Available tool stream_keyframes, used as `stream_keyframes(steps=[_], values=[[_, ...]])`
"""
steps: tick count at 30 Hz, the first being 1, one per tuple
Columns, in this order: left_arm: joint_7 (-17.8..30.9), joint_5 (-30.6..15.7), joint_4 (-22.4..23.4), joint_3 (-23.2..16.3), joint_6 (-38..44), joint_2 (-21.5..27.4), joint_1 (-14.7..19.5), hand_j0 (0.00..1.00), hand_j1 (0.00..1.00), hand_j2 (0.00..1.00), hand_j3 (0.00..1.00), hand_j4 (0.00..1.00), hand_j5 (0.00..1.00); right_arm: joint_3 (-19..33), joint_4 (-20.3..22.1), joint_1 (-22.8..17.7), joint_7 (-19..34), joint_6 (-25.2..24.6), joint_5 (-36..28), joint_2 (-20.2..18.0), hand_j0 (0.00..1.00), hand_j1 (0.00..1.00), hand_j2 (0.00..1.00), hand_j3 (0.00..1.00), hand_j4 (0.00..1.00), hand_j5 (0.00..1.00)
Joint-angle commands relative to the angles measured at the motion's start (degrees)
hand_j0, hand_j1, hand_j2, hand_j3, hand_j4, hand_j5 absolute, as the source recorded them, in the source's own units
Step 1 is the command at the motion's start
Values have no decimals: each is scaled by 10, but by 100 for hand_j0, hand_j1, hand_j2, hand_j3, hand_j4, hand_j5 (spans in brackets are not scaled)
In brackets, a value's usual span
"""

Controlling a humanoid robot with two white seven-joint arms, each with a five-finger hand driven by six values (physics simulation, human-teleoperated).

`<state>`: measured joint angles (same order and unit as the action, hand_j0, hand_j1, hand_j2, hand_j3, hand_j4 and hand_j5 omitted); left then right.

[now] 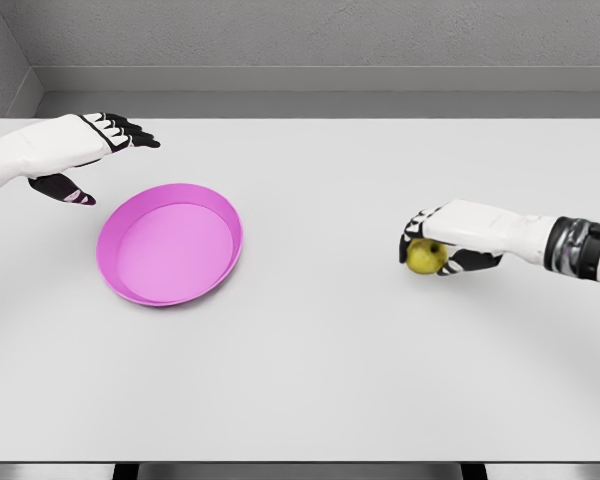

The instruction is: Put the apple on the plate with both arms

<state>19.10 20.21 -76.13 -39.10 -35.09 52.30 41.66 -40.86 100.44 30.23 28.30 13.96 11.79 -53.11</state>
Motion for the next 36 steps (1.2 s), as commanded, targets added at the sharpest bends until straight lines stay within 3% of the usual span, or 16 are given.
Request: stream_keyframes(steps=[1, 9, 11, 17, 36], values=[[0, -3, 0, 1, 1, 3, 0, 100, 100, 100, 100, 100, 100, -2, 0, 1, 0, 16, -2, 12, 50, 50, 50, 50, 50, 50], [0, -3, 1, 1, 1, 3, 0, 100, 100, 100, 100, 100, 100, -33, 0, 31, 14, 45, -2, 43, 50, 50, 50, 50, 50, 50], [0, -3, 1, 1, 1, 3, 0, 100, 100, 100, 100, 100, 100, -37, 0, 34, 39, 46, -3, 67, 50, 50, 50, 50, 50, 50], [0, -3, 2, 1, 1, 3, 1, 100, 100, 100, 100, 100, 100, -40, 0, 37, 44, 66, -2, 78, 46, 46, 46, 46, 46, 46], [1, -2, 5, 1, 1, 1, 1, 100, 100, 100, 100, 100, 100, -82, 0, 86, 46, 56, -3, 149, 46, 46, 46, 46, 46, 46]])
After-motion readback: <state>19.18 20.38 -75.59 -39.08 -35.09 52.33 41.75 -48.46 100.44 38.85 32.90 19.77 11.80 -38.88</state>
